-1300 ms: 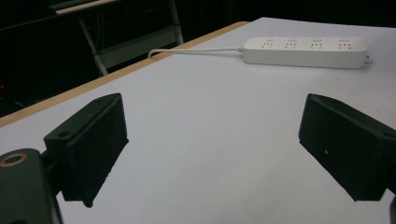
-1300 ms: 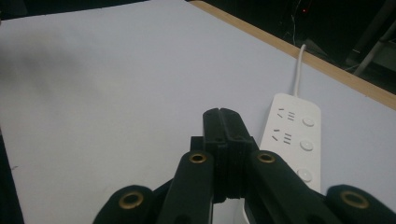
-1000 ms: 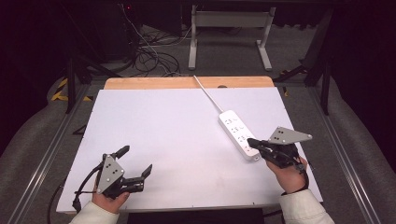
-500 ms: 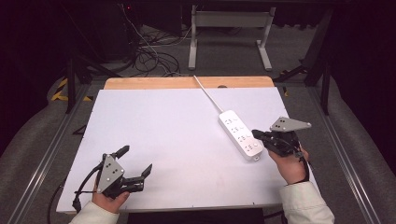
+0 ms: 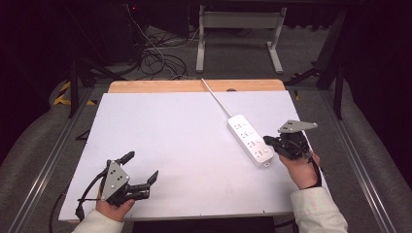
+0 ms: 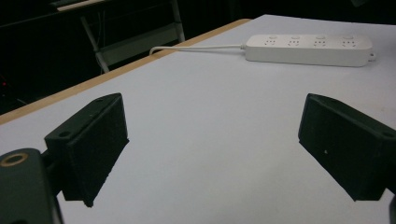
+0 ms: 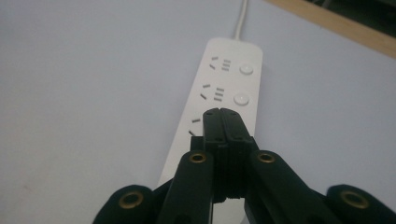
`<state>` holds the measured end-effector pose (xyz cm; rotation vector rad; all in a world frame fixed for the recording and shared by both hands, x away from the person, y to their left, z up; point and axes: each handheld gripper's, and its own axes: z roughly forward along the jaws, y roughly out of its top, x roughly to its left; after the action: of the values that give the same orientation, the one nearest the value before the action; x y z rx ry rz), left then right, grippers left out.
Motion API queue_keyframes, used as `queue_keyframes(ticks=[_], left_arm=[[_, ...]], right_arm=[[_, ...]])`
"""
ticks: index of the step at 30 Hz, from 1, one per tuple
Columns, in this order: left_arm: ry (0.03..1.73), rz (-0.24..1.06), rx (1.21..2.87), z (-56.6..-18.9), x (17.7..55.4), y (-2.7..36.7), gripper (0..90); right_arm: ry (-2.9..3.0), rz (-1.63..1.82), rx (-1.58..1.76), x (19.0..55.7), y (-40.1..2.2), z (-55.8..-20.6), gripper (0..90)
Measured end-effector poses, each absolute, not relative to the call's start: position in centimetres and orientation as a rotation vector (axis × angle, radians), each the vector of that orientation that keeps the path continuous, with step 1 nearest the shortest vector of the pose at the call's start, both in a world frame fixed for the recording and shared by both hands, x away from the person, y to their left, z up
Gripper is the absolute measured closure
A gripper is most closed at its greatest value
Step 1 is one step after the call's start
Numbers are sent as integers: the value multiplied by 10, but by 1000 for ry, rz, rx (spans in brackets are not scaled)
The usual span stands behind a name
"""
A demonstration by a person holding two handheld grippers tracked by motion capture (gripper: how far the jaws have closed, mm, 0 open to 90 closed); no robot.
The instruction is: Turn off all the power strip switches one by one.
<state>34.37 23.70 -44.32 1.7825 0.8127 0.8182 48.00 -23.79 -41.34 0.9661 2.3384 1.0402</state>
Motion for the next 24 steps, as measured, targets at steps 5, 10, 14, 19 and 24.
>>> queue_keyframes(ticks=[5,10,14,19,24], left_arm=[[812,821,1784,-443,344,237,89],[811,820,1788,-443,344,237,89],[812,825,1788,-443,344,237,89],[812,825,1789,-444,344,237,89],[813,829,1789,-444,344,237,89]], right_arm=[[2372,935,983,484,-233,-420,900],[2382,898,1011,488,-235,-425,900],[2405,858,1026,491,-235,-430,900],[2434,845,1052,493,-236,-433,900],[2460,831,1095,497,-237,-438,900]])
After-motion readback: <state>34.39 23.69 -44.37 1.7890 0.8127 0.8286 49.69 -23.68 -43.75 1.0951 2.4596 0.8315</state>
